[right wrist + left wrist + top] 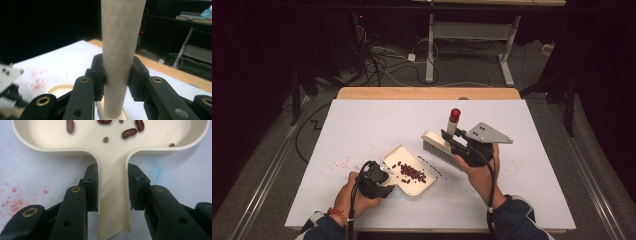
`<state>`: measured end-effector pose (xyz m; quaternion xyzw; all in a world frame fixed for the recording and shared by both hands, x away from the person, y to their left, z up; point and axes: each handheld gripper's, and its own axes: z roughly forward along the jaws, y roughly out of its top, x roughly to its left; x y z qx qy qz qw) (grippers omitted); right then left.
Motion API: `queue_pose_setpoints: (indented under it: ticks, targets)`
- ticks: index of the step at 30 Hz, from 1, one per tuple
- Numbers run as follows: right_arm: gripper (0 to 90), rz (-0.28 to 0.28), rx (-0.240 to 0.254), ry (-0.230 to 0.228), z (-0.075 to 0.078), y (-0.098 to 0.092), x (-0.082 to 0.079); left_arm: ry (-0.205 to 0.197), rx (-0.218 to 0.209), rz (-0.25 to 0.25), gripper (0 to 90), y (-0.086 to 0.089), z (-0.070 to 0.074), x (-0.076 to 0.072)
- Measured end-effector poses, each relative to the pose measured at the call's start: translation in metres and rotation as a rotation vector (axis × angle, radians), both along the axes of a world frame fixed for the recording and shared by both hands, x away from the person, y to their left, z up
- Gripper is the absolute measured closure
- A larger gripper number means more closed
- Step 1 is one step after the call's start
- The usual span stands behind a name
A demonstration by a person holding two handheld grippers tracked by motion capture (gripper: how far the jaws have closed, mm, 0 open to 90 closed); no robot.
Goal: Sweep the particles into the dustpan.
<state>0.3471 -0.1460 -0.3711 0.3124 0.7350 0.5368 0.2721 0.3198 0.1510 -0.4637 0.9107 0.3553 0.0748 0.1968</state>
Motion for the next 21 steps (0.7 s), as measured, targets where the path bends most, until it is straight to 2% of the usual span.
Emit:
queue_pose_setpoints:
  ticks: [6,10,12,17,21]
  targets:
    - [70.0,0.035,-0.039,0.054,-0.001,-0.041,-0.018,0.007,0.011,-0.016,64.1,0.002,0.001,-0.002]
    - [70.1,0.025,-0.029,0.072,0.000,-0.067,-0.036,0.009,0.013,-0.018,64.1,0.003,0.000,-0.002]
    - [70.1,0.030,-0.022,0.099,-0.001,-0.076,-0.042,0.010,0.013,-0.019,64.1,0.003,0.000,-0.002]
    - [70.0,0.060,-0.075,0.143,-0.010,-0.078,-0.051,0.010,0.016,-0.021,64.1,0.002,0.000,-0.001]
    - [70.1,0.089,-0.074,0.156,-0.015,-0.065,-0.048,0.009,0.015,-0.023,64.1,0.003,0.000,-0.001]
